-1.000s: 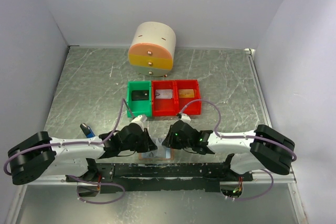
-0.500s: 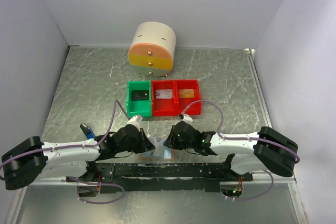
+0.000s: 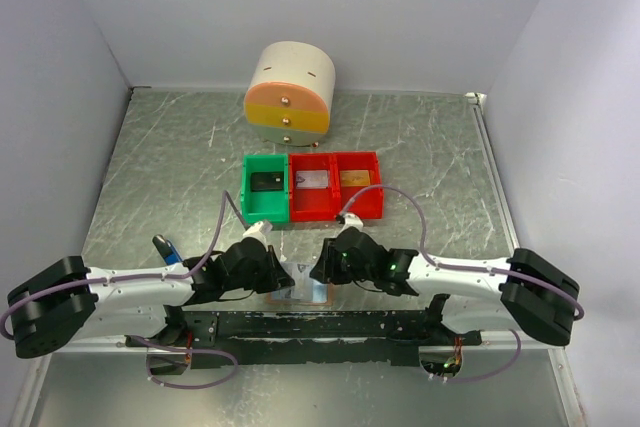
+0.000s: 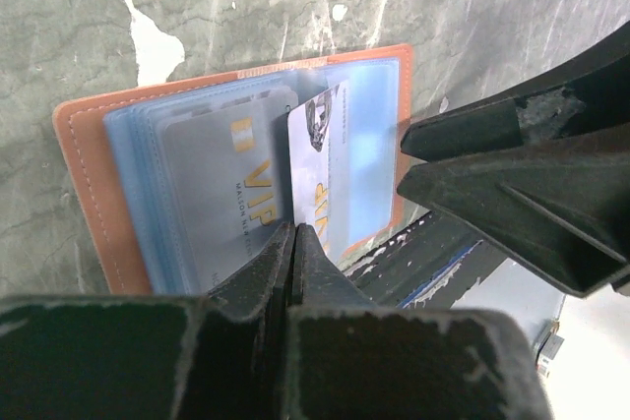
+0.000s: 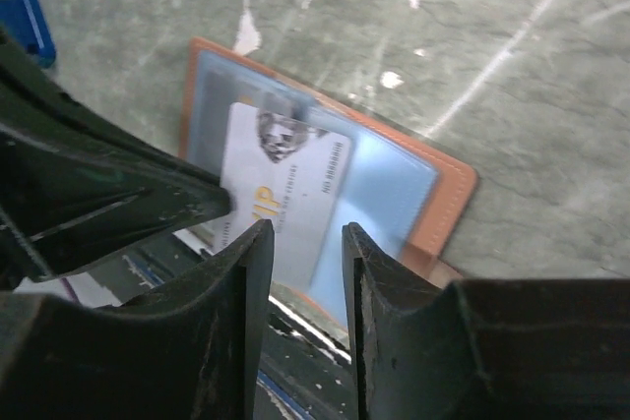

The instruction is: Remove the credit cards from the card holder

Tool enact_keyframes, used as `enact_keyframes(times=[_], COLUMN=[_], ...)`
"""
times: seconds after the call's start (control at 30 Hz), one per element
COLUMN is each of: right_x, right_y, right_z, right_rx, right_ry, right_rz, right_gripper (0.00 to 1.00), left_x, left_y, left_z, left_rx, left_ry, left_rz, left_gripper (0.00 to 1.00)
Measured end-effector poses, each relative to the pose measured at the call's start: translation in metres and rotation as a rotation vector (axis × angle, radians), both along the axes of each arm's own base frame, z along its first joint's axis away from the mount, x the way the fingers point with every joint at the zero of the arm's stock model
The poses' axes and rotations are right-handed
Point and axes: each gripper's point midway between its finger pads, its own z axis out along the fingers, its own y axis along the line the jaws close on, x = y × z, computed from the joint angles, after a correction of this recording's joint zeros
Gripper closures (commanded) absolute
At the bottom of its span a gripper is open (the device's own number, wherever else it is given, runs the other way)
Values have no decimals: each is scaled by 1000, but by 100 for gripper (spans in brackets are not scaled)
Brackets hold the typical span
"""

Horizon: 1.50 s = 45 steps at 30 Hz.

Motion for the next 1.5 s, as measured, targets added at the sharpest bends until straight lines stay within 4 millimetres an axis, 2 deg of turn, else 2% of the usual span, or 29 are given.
enact_keyframes(times=[0.13, 0.27, 0.33, 0.43, 0.57, 0.67, 0.83, 1.07, 1.3, 1.5], right_x=[0, -1, 1, 2, 2, 2, 2, 2, 4, 5], right_y=[14, 16, 19, 22, 22, 22, 22, 21, 14, 2], right_z=[6, -13, -16, -16, -17, -17, -17, -16, -16, -9], right_rx=[21, -37, -39, -20, 17, 30, 48, 53, 33, 6], right_ry=[-9, 35, 48, 57, 65, 66, 67, 66, 64, 15], right_rz=[54, 59, 46, 30, 10, 1, -9, -16, -25, -1], right_gripper=[65, 67, 67, 67, 67, 67, 67, 66, 66, 55], left_x=[0, 0, 1, 1, 1, -4, -6, -5, -3, 2], left_y=[0, -1, -1, -3, -8, -8, -12, -16, -5, 9], left_z=[0, 2, 3, 6, 9, 2, -3, -1, 4, 19], left_rx=[-2, -8, -12, -25, -81, -115, -135, -134, -99, -71], left_ry=[0, -1, -4, -9, -15, 3, 24, 31, 21, -23], left_rz=[0, 2, 2, 1, 3, 1, -8, -12, 22, 64], left_gripper=[91, 87, 83, 71, 69, 68, 75, 93, 93, 93])
